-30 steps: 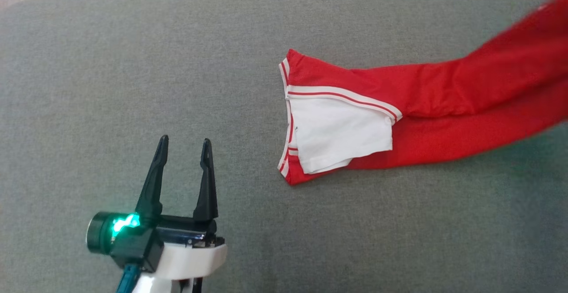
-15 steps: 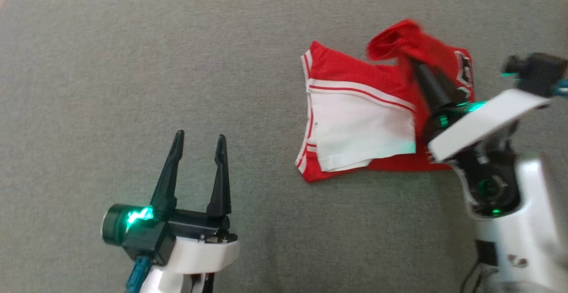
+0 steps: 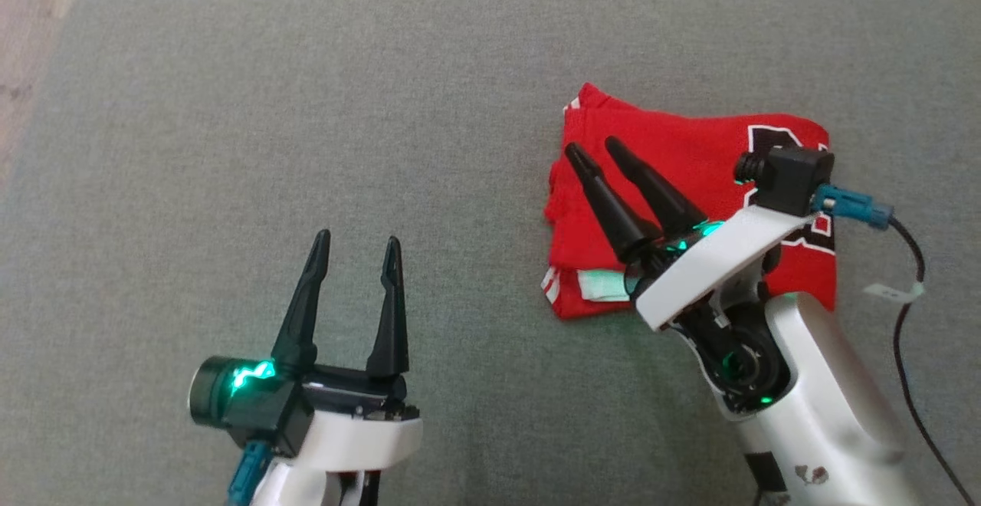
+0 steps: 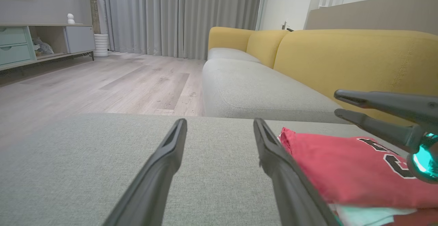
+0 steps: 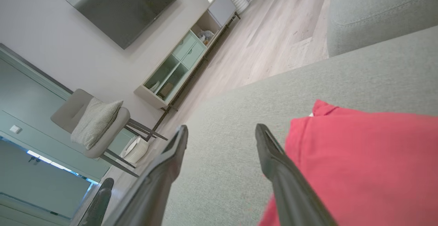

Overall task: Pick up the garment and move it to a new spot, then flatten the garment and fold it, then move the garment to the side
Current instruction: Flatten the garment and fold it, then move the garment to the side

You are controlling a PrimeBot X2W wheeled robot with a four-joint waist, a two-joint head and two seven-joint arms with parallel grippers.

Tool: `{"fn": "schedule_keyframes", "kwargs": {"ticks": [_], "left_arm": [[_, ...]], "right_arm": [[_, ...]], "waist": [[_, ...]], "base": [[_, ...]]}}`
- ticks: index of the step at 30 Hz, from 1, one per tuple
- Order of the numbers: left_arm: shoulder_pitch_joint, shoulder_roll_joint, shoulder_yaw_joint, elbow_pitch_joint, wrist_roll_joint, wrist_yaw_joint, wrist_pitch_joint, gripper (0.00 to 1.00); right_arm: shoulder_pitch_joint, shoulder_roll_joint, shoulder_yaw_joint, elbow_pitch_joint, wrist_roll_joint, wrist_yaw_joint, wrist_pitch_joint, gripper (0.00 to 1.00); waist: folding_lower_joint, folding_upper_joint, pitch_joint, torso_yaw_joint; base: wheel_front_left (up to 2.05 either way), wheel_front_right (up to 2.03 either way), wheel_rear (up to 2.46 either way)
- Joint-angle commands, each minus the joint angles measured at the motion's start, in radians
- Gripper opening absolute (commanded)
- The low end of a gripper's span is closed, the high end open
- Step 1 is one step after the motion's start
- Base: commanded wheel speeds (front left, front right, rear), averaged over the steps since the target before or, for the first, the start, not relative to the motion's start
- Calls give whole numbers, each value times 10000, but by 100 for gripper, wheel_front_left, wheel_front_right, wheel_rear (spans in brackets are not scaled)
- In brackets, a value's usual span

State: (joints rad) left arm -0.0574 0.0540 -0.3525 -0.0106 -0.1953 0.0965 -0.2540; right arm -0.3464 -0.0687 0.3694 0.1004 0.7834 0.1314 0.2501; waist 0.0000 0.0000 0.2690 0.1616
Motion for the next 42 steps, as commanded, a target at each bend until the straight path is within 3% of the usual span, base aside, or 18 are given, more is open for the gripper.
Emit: {"fn": "schedule_keyframes", "kwargs": {"ticks": [1, 7, 13, 23, 31, 35, 42], "left_arm": [[-114, -37, 275, -275, -39, 37, -78, 100], [125, -37, 499, -307, 119, -46, -78, 100], [578, -37, 780, -223, 233, -105, -78, 100], [1367, -37, 1215, -134, 465, -163, -78, 100], [1982, -37, 1621, -231, 938, 23, -78, 100], [2198, -37, 1697, -203, 1098, 64, -78, 100], [2326, -37, 1781, -59, 996, 138, -78, 100]], "right_arm": [[-275, 183, 234, -356, -19, -7, -260, 100], [-93, 147, -542, -899, -545, -7, -926, 100], [864, -745, -1306, -1338, -1020, -7, -2382, 100], [2837, -1917, -766, -274, -2210, -7, -5008, 100], [3972, -1282, -1694, 293, -5828, -7, -5115, 100], [4259, -829, -2014, 323, -6226, -7, -5117, 100], [4381, -613, -2171, 406, -6341, -7, -5118, 100]], "waist": [[0, 0, -151, -80], [0, 0, -679, -340], [0, 0, -1441, -685], [0, 0, -2495, -1084], [0, 0, -2896, -1283], [0, 0, -2959, -1344], [0, 0, -3093, -1365]], "base": [[0, 0, 0], [0, 0, 0], [0, 0, 0], [0, 0, 0], [0, 0, 0], [0, 0, 0], [0, 0, 0]]}}
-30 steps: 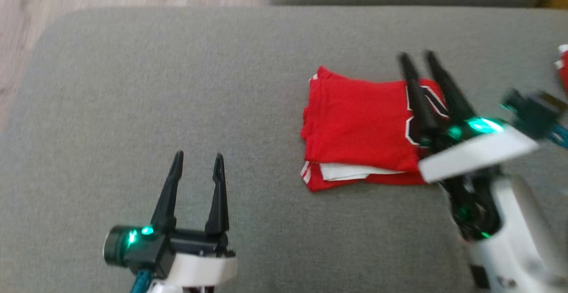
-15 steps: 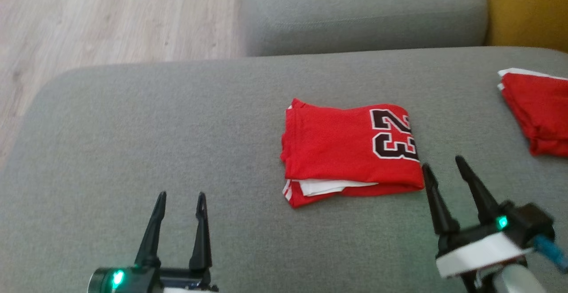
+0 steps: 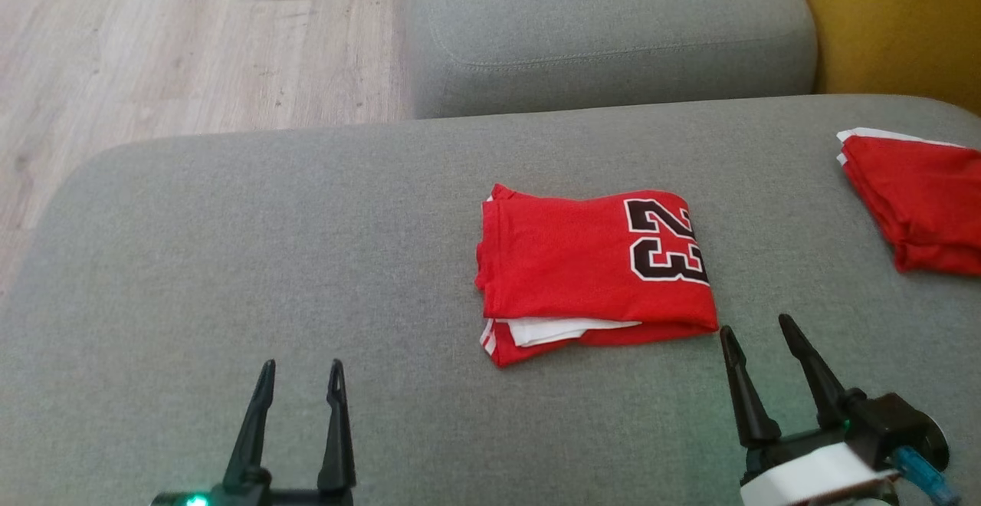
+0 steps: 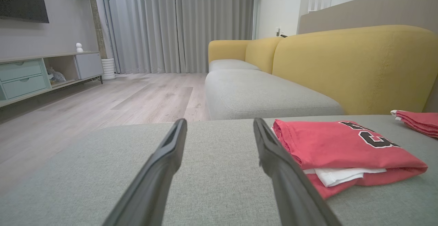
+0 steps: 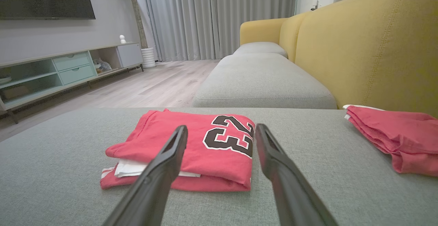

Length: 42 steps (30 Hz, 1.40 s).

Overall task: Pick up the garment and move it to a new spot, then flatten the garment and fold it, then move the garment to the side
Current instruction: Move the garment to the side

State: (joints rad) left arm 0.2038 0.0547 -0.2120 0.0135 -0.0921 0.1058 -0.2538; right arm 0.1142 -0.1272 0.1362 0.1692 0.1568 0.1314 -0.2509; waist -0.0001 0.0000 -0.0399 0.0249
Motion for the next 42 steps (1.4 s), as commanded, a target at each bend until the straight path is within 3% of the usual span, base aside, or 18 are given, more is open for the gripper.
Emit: {"fn": "schedule_keyframes", "kwargs": {"ticks": [1, 19, 29, 36, 42], "left_arm": [[-282, -45, 374, -297, -130, 58, -80, 100], [-236, -45, 299, -236, -225, 208, -80, 100], [-628, -45, -81, -326, -280, 307, -80, 100], [-1351, -45, -584, -335, -310, 381, -80, 100], [-1637, -45, -874, -251, -402, 509, -80, 100]], "right_arm": [[-221, -26, 161, -266, -85, -7, -107, 100], [-262, 158, -336, 79, -87, -7, -108, 100], [-2359, 178, -853, 2639, 56, -7, 31, 100], [-4152, -175, -797, 3948, 911, -7, 1007, 100], [-4815, -201, -133, 5371, 1711, -7, 2348, 100]], "waist": [[1, 0, -19, 1], [1, 0, 107, 27], [1, 0, 1053, 205], [1, 0, 1860, 687], [1, 0, 2177, 879]], "base": [[0, 0, 0], [0, 0, 0], [0, 0, 0], [0, 0, 0], [0, 0, 0]]}}
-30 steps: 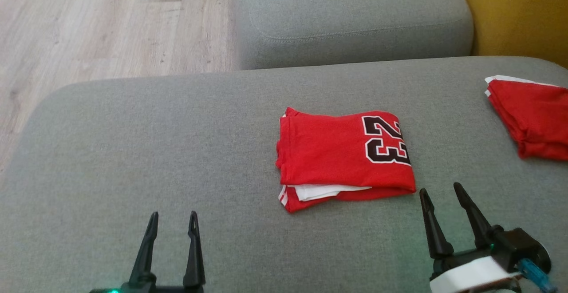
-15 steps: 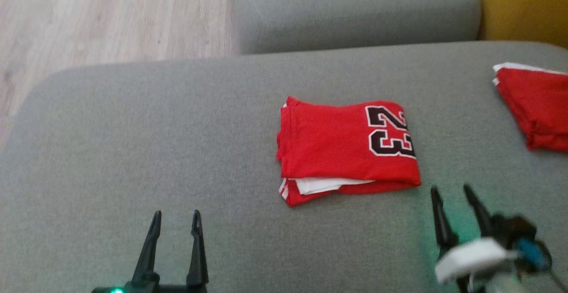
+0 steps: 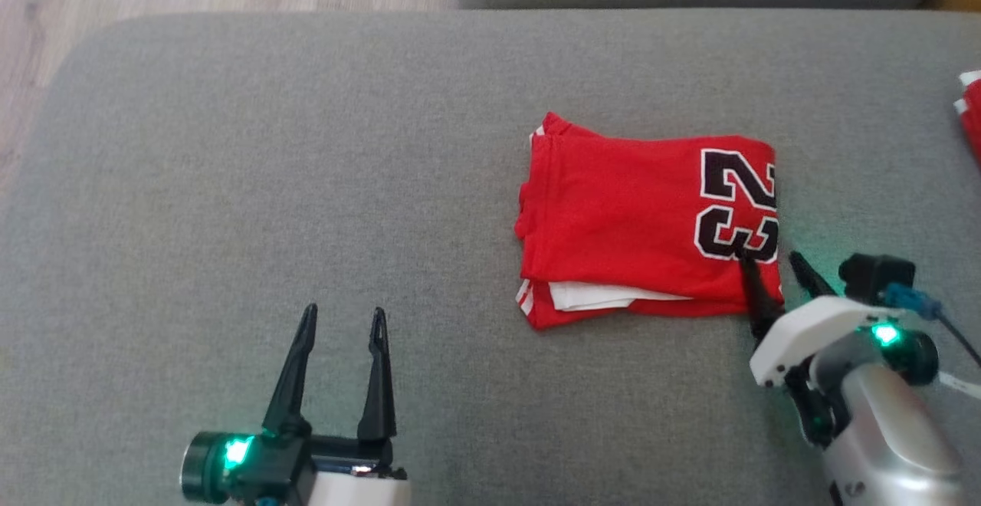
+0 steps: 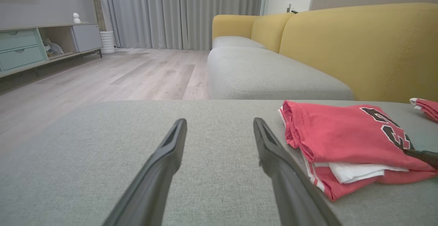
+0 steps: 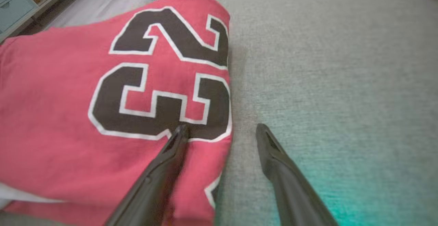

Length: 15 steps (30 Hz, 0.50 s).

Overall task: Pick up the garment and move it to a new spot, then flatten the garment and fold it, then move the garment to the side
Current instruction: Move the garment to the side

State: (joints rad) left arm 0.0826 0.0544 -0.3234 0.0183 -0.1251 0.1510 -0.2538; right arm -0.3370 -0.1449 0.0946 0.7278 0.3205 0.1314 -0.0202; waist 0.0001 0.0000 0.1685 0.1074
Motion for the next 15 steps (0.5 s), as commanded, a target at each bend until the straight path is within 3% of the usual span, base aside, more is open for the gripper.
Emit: {"fn": "schedule_keyframes", "kwargs": {"ticks": [1, 2, 8, 15], "left_arm": [[-461, -41, 204, -296, -78, 79, -80, 100], [-495, -41, 178, -295, -73, 95, -80, 100], [-628, -41, 309, -372, 62, 91, -80, 100], [-906, -41, 557, -388, 487, -222, -80, 100]], "right_arm": [[-374, -24, 419, -98, 231, -7, 110, 55], [-436, -40, 577, -23, 334, -7, 105, 0], [-824, -259, 1329, 97, 261, -7, -656, 0], [-1797, -521, 1303, -96, -283, -7, -1542, 0]], "waist": [[-1, 0, 152, 49], [-1, 0, 206, 25], [-1, 0, 574, -593], [-1, 0, 1100, -1700]], "base": [[0, 0, 0], [0, 0, 0], [0, 0, 0], [0, 0, 0]]}}
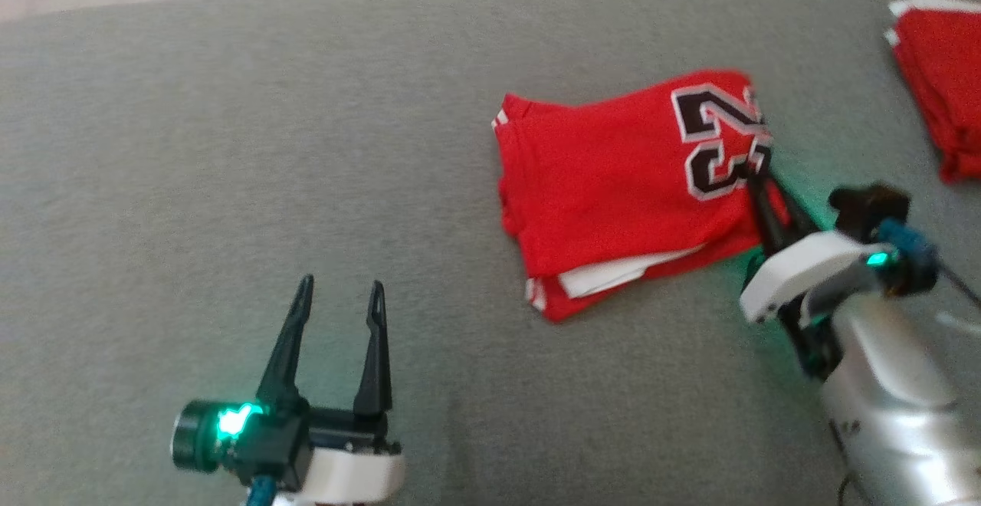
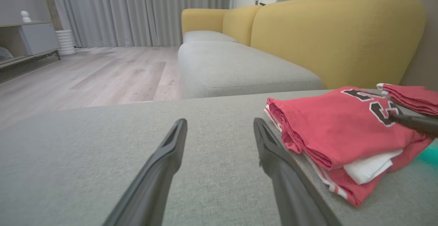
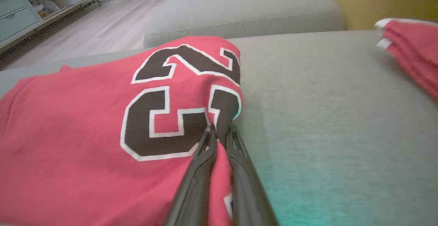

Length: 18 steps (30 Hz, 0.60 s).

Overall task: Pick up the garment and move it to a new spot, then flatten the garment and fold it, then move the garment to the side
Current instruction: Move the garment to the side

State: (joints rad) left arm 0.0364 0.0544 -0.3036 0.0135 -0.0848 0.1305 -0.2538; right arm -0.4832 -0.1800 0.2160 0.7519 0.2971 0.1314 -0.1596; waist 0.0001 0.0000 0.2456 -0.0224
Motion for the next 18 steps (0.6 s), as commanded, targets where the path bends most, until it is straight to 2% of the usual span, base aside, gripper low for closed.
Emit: {"fn": "schedule_keyframes", "kwargs": {"ticks": [1, 4, 8, 18], "left_arm": [[-513, -41, 406, -369, 130, -44, -80, 100], [-666, -41, 475, -437, 209, -101, -80, 100], [-969, -41, 502, -472, 338, -247, -80, 100], [-1498, -41, 407, -402, 492, -375, -80, 100]], "right_arm": [[-471, -243, 67, -440, -116, -7, -203, 0], [-716, -479, -25, -710, -269, -7, -300, 0], [-1129, -1213, -400, -1384, -747, -7, -366, 0], [-1327, -2840, -2458, -3264, -1487, -7, 832, 0]], "waist": [[-1, 0, 444, -536], [-1, 0, 669, -747], [-1, 0, 1113, -995], [-1, 0, 1919, -1114]], "base": [[0, 0, 0], [0, 0, 0], [0, 0, 0], [0, 0, 0]]}}
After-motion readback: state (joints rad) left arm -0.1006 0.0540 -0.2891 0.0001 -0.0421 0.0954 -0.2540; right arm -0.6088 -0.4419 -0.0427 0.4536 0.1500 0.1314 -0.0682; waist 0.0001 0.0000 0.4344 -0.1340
